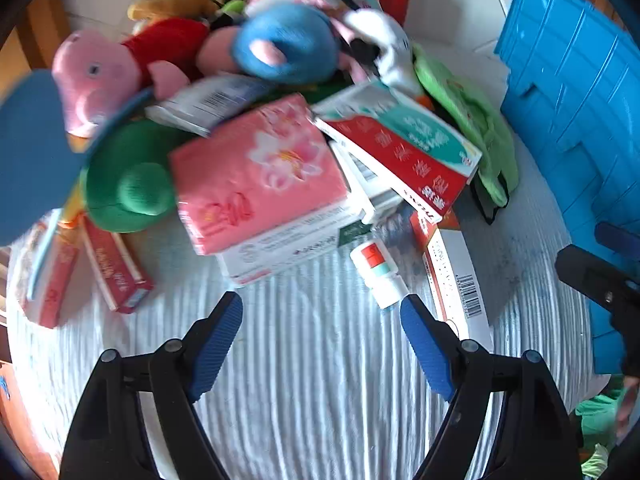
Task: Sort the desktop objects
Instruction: 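Move both tools back from the bin to the pile, then close the left tool on the small white bottle while the right tool grasps the white-orange box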
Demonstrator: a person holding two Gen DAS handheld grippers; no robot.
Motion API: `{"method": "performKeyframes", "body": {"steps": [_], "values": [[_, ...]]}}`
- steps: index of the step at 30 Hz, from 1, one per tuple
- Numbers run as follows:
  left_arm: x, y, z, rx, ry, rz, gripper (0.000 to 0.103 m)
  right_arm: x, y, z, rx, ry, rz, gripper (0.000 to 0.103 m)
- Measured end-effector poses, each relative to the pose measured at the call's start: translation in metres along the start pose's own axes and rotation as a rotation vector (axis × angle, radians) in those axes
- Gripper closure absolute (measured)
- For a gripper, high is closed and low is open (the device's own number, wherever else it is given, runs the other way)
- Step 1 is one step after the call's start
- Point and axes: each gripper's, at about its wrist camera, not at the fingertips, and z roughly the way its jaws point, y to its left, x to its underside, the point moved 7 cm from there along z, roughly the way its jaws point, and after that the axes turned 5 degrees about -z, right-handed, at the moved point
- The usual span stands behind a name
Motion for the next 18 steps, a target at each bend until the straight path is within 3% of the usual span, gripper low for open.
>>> {"method": "performKeyframes", "body": {"steps": [7,12,14,16,18], "values": [[-0.005,-0.021,0.035,-0.006,0.017,0.027,0.022,0.014,-0.016,0.026,0.031,0.071,0.026,0.000],[-0.010,-0.032,0.053,-0.008,0.033,0.024,0.022,0.013,-0.022,0.032,0.025,0.073,0.043,0.000],[-0.007,-0.032,0.059,-0.011,0.043,0.023,0.029,0.012,-0.020,0.036,0.011,0.075,0.043,0.000],[-0.003,-0.031,0.064,-0.006,0.060,0.021,0.048,0.012,-0.016,0.040,-0.004,0.077,0.037,0.000],[0.001,-0.028,0.067,-0.005,0.070,0.019,0.058,0.012,-0.010,0.044,-0.018,0.086,0.031,0.000]]}}
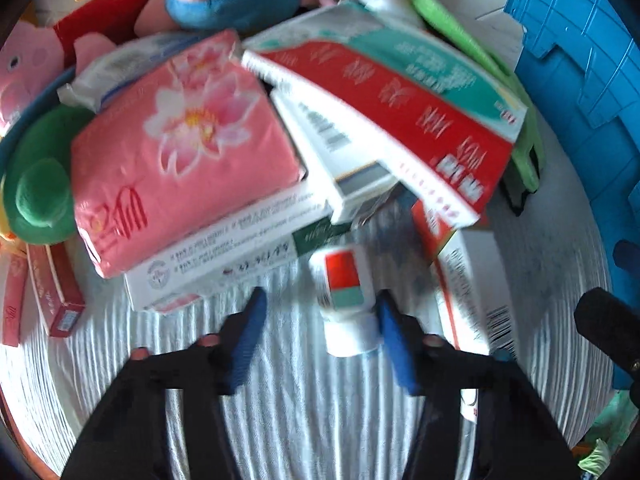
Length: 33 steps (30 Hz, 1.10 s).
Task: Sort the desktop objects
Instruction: 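Close the left tool on the small white bottle while the right tool grasps the white-orange box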
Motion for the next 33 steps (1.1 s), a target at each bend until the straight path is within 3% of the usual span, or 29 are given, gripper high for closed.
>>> {"method": "performKeyframes", "body": {"steps": [4,19,25,28,29,33], "values": [[0.004,0.008,-0.005,-0.003,-0.009,-0.002,0.064,-0.002,0.011,0.011,-0.016,0.020,-0.007,0.000],[0.017,0.015,-0.018,-0.010,-0.012,0.010,0.064,0.001,0.045,0.050,-0.074,0.114,-0.033,0.000],[0.021,0.013,-0.026,-0.016,-0.010,0.012,0.066,0.003,0.052,0.054,-0.059,0.139,-0.062,0.036],[0.023,0.011,-0.033,-0.014,-0.014,0.014,0.071,0.006,0.055,0.054,-0.056,0.146,-0.077,0.061],[0.024,0.010,-0.036,-0.014,-0.018,0.016,0.072,0.006,0.056,0.053,-0.057,0.145,-0.078,0.074],[0.027,0.004,-0.047,-0.011,-0.031,0.026,0.079,0.009,0.055,0.044,-0.062,0.135,-0.074,0.077]]}}
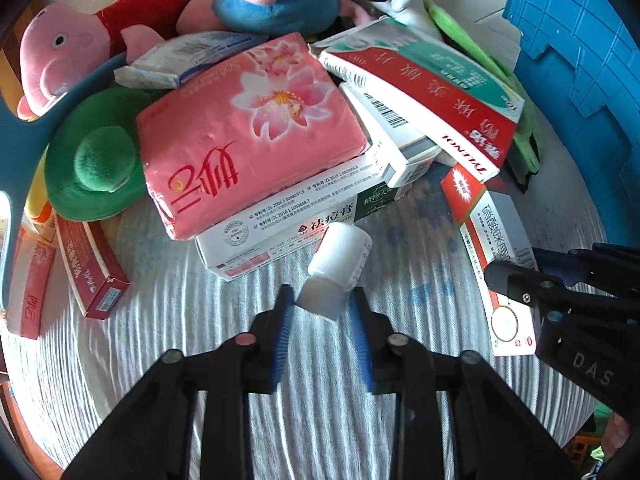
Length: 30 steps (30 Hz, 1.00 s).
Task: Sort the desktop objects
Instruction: 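Close the left tool on the small white bottle while the right tool grasps the white-orange box, then lift and carry the white bottle and white-orange box over the blue bin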
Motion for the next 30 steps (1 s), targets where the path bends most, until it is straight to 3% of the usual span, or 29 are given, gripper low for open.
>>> {"method": "performKeyframes", "body": {"steps": [8,14,22,24,27,28,30], "values": [[0.011,-0.016,-0.014,0.018,-0.005,0.027,0.090,0.021,-0.005,-0.021,-0.001,-0.013,-0.001,0.080],[0.018,-0.022,-0.021,0.039,-0.007,0.025,0.090,0.038,-0.010,-0.034,0.015,-0.027,0.007,0.080],[0.024,-0.026,-0.026,0.073,0.025,0.018,0.090,0.057,-0.022,-0.020,0.013,0.011,0.028,0.079],[0.022,-0.033,-0.029,0.072,0.015,0.039,0.082,0.058,-0.024,-0.020,0.017,0.011,0.031,0.072],[0.016,-0.029,-0.023,0.051,0.002,0.055,0.050,0.056,-0.027,-0.021,0.024,0.010,0.035,0.056],[0.023,-0.006,-0.015,0.045,-0.004,0.052,0.048,0.056,-0.028,-0.021,0.028,0.010,0.035,0.055],[0.010,-0.007,-0.005,0.044,0.000,0.051,0.048,0.054,-0.029,-0.021,0.037,0.012,0.034,0.055]]}}
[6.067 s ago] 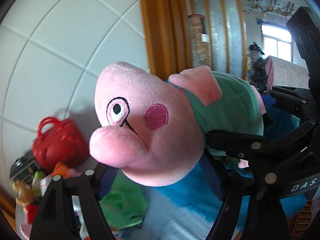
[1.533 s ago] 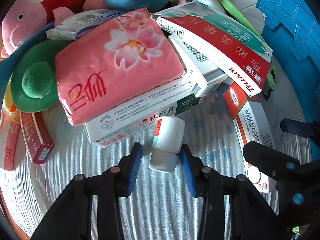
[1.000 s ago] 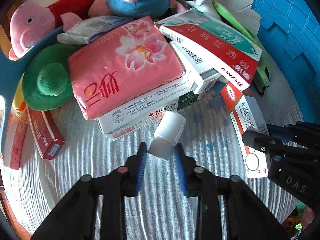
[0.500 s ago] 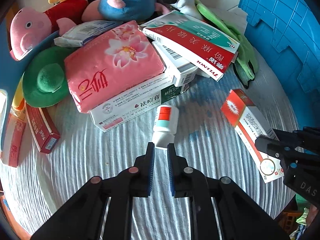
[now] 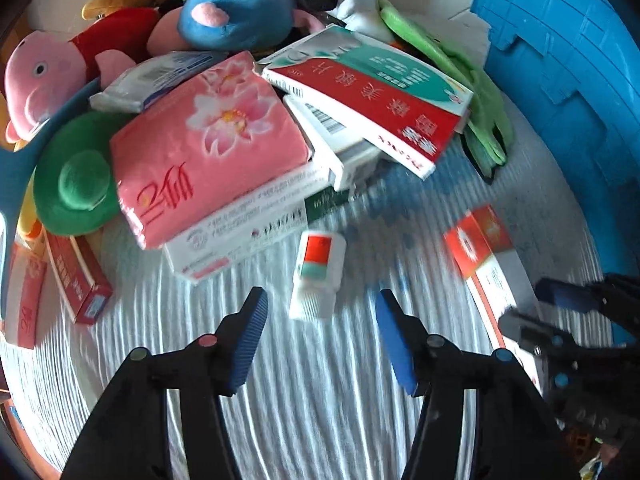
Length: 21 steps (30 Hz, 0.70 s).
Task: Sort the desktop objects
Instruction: 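Lift and carry the white bottle and white-orange box over the blue bin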
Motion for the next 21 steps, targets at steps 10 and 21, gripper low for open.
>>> {"method": "performKeyframes", "body": {"steps": [10,21], "values": [[-0.003,-0.010,0.022,-0.003,0.029,0.053,0.075,-0.013,0.003,0.012,-0.001,0.011,-0.018,0.061],[0.008,-0.005,-0.013,-0.012,-0.027,0.088,0.075,-0.014,0.005,-0.020,-0.005,-0.048,-0.040,0.080]]}}
